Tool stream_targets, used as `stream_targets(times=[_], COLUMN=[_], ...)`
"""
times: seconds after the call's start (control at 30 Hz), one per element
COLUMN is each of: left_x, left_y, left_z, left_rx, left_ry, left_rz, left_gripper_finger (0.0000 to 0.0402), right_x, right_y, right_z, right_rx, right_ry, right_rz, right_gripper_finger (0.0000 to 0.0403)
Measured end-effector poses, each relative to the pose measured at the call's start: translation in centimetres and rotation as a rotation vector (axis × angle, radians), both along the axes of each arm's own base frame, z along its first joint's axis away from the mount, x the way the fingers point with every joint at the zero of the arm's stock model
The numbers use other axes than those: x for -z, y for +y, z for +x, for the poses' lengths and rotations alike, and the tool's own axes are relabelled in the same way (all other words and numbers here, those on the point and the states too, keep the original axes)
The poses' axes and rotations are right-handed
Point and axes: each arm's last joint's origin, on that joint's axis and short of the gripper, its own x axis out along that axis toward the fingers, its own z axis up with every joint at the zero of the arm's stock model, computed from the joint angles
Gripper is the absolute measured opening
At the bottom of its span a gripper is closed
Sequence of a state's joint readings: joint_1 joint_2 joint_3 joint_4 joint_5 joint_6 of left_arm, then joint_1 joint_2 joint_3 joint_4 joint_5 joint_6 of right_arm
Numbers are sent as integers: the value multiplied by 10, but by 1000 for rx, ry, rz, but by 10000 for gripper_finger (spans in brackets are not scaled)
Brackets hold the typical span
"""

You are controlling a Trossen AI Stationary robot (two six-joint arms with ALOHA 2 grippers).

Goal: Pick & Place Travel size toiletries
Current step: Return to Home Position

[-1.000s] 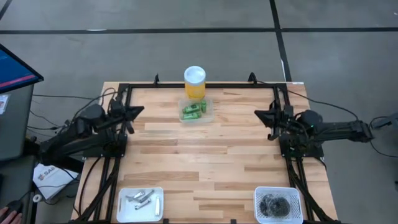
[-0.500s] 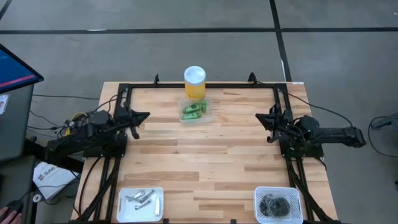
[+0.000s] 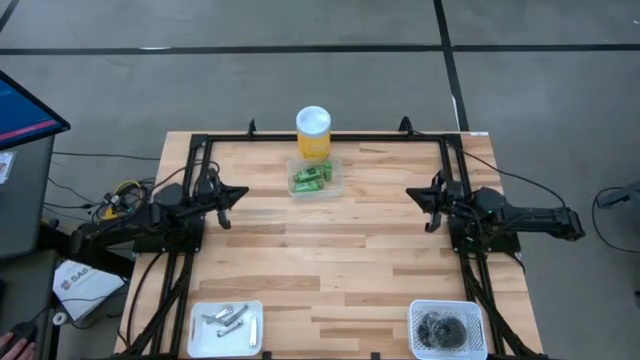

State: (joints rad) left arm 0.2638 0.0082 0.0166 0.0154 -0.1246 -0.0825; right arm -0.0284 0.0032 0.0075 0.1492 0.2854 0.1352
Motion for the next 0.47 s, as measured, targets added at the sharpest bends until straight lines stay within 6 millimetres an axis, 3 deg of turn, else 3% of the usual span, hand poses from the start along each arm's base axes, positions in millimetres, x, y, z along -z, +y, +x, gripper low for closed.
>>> stream_targets(times=[0.47], left_x=[0], left_y=[0], left_z=[1], left_rx=[-2], left_ry=[-3], left_rz=[-3], left_gripper_finger=[1], right_x=[3], right_y=[0], right_z=[0], right_rx=[1], right_ry=[4], right_rz=[75], right_gripper_finger=[0])
